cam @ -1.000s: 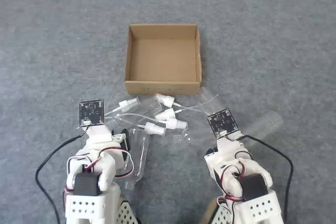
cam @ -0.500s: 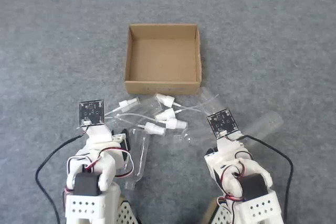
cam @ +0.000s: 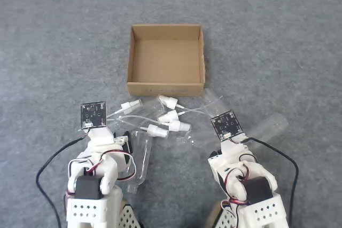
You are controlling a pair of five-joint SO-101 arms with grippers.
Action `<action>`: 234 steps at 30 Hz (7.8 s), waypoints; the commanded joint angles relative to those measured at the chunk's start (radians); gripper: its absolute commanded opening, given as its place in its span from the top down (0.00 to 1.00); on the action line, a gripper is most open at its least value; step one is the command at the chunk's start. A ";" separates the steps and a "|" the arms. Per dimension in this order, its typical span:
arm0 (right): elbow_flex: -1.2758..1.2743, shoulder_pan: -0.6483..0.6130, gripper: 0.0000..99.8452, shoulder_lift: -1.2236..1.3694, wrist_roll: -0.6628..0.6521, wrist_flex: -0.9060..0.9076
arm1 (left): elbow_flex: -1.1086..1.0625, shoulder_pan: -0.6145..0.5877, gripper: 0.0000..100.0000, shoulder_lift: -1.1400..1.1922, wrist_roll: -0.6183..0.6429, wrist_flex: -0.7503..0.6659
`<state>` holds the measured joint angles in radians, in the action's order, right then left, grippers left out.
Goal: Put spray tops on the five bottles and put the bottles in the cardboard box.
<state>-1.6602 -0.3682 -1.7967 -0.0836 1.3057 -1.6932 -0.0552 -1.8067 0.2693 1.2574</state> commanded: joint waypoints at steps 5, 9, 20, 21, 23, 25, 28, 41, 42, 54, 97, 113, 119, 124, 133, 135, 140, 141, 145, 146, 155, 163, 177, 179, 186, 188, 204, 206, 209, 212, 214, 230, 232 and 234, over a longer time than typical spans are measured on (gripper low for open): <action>-0.017 0.007 0.99 -0.019 -0.017 0.007 | 0.008 -0.002 0.89 -0.012 0.006 0.005; 0.015 0.008 0.99 -0.019 -0.018 0.012 | 0.008 -0.002 0.89 -0.012 0.006 0.005; 0.175 0.050 0.99 -0.019 -0.018 0.002 | 0.008 -0.002 0.89 -0.012 0.006 0.005; 0.199 0.070 0.99 -0.019 -0.018 0.002 | 0.008 -0.002 0.89 -0.012 0.006 0.005; 0.256 0.119 0.99 -0.019 -0.018 0.002 | 0.008 -0.002 0.89 -0.012 0.006 0.005; 0.313 0.163 0.99 -0.019 -0.018 0.005 | 0.008 -0.002 0.89 -0.012 0.006 0.005; 0.388 0.216 0.99 -0.019 -0.018 0.007 | 0.008 -0.002 0.89 -0.012 0.006 0.005; 0.641 0.242 0.99 -0.013 -0.012 0.013 | 0.008 -0.002 0.89 -0.012 0.006 0.005; 0.658 0.242 0.99 -0.013 -0.014 0.013 | 0.008 -0.002 0.89 -0.012 0.006 0.005; 0.944 0.237 0.99 0.245 -0.011 0.110 | 0.008 -0.002 0.89 -0.012 0.006 0.005; 1.316 0.374 0.83 1.268 -0.996 0.378 | 0.008 -0.002 0.89 -0.012 0.006 0.005; 1.186 0.424 0.64 1.357 -1.386 0.349 | 0.008 -0.002 0.89 -0.012 0.006 0.005; 1.049 0.426 0.64 1.357 -1.398 0.196 | 0.008 -0.002 0.89 -0.012 0.006 0.005; 0.944 0.430 0.64 1.357 -1.398 0.070 | 0.008 -0.002 0.89 -0.012 0.006 0.005; 0.876 0.432 0.64 1.359 -1.418 0.039 | 0.008 -0.002 0.89 -0.012 0.006 0.005; 0.858 0.435 0.64 1.359 -1.445 0.039 | 0.008 -0.002 0.89 -0.012 0.006 0.005; 0.832 0.435 0.64 1.360 -1.452 0.027 | 0.008 -0.002 0.89 -0.012 0.006 0.005; 0.822 0.435 0.64 1.360 -1.452 0.015 | 0.008 -0.002 0.89 -0.012 0.006 0.005; 0.766 0.450 0.64 1.360 -1.452 -0.073 | 0.008 -0.002 0.89 -0.012 0.006 0.005; 0.750 0.452 0.64 1.360 -1.452 -0.099 | 0.008 -0.002 0.89 -0.012 0.006 0.005; 0.700 0.527 0.65 1.359 -1.450 -0.191 | 0.008 -0.002 0.89 -0.012 0.006 0.005; 0.700 0.553 0.80 1.359 -1.448 -0.193 | 0.008 -0.002 0.89 -0.012 0.006 0.005; 0.703 0.545 0.84 1.348 -1.166 -0.193 | 0.008 -0.002 0.89 -0.012 0.006 0.005; 0.703 0.545 0.84 1.348 -1.128 -0.193 | 0.008 -0.002 0.89 -0.012 0.006 0.005; 0.703 0.545 0.84 1.348 -1.002 -0.193 | 0.008 -0.002 0.89 -0.012 0.006 0.005; 0.703 0.545 0.84 1.348 -0.970 -0.193 | 0.008 -0.002 0.89 -0.012 0.006 0.005; 0.741 0.552 0.84 1.348 -0.589 -0.191 | 0.008 -0.002 0.89 -0.012 0.006 0.005; 0.758 0.552 0.84 1.353 -0.542 -0.191 | 0.008 -0.002 0.89 -0.012 0.006 0.005; 0.769 0.545 0.84 1.357 -0.514 -0.191 | 0.008 -0.002 0.89 -0.012 0.006 0.005; 0.770 0.544 0.84 1.357 -0.519 -0.191 | 0.008 -0.002 0.89 -0.012 0.006 0.005; 0.770 0.538 0.84 1.357 -0.520 -0.188 | 0.008 -0.002 0.89 -0.012 0.006 0.005; 0.763 0.489 0.68 1.359 -0.809 -0.131 | 0.008 -0.002 0.89 -0.012 0.006 0.005; 0.763 0.489 0.68 1.359 -0.841 -0.131 | 0.008 -0.002 0.89 -0.012 0.006 0.005; 0.761 0.489 0.68 1.359 -0.868 -0.131 | 0.008 -0.002 0.89 -0.012 0.006 0.005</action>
<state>-0.9528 0.1243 -0.4358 -0.8984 1.1615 -1.6932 -0.0552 -1.8067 0.2693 1.2574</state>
